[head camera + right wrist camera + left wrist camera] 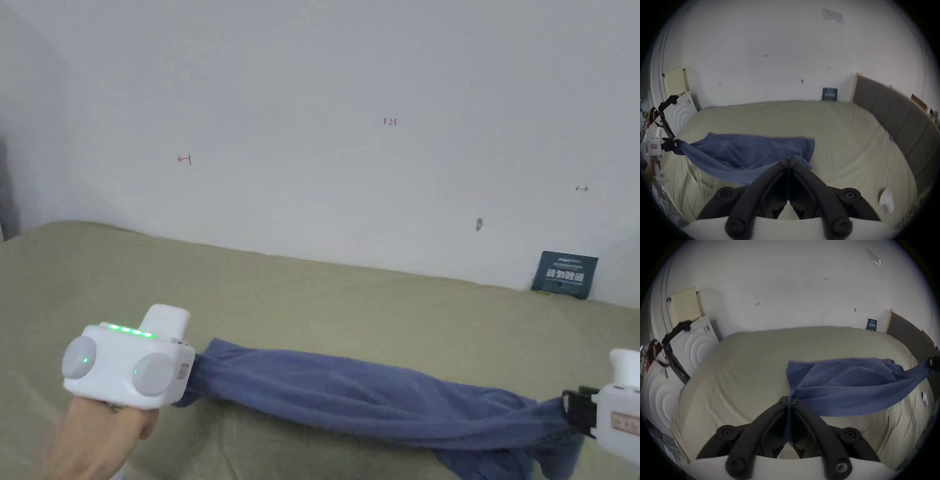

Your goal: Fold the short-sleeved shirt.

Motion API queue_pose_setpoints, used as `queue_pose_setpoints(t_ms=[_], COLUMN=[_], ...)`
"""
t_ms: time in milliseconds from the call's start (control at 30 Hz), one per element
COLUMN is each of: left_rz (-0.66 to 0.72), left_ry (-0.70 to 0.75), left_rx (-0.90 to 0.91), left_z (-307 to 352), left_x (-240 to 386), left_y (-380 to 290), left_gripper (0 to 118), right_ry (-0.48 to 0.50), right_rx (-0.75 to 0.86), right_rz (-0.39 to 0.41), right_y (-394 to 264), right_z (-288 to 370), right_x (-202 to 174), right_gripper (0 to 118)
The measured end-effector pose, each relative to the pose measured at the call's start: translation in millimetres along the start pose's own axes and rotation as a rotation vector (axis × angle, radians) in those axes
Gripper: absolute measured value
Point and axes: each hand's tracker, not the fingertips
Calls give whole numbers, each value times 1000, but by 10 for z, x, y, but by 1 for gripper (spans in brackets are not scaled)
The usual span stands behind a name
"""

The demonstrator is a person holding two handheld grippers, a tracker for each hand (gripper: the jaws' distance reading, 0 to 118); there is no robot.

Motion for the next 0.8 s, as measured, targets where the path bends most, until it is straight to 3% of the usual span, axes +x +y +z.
queue_pose_setpoints(t_ms=[233,400,633,800], left_rz=[8,-4,33,18], left_ry=[-41,-47,-71,-70], left_rx=[-61,-83,-113,-127], left_z=[477,925,1254,1447], left_x=[-209,-263,-459,-388], left_y=[-995,-1614,-2086,-2171], left_gripper=[0,0,0,0], right_ry=[6,15,47,46], right_rx=[-78,-114,-166,-192], right_rz=[-63,-44,-3,-29], right_y=[-1183,-1799,-2332,-2458], right_z=[751,1318,1754,1790], right_x=[224,263,317,337], right_gripper=[2,2,2,2])
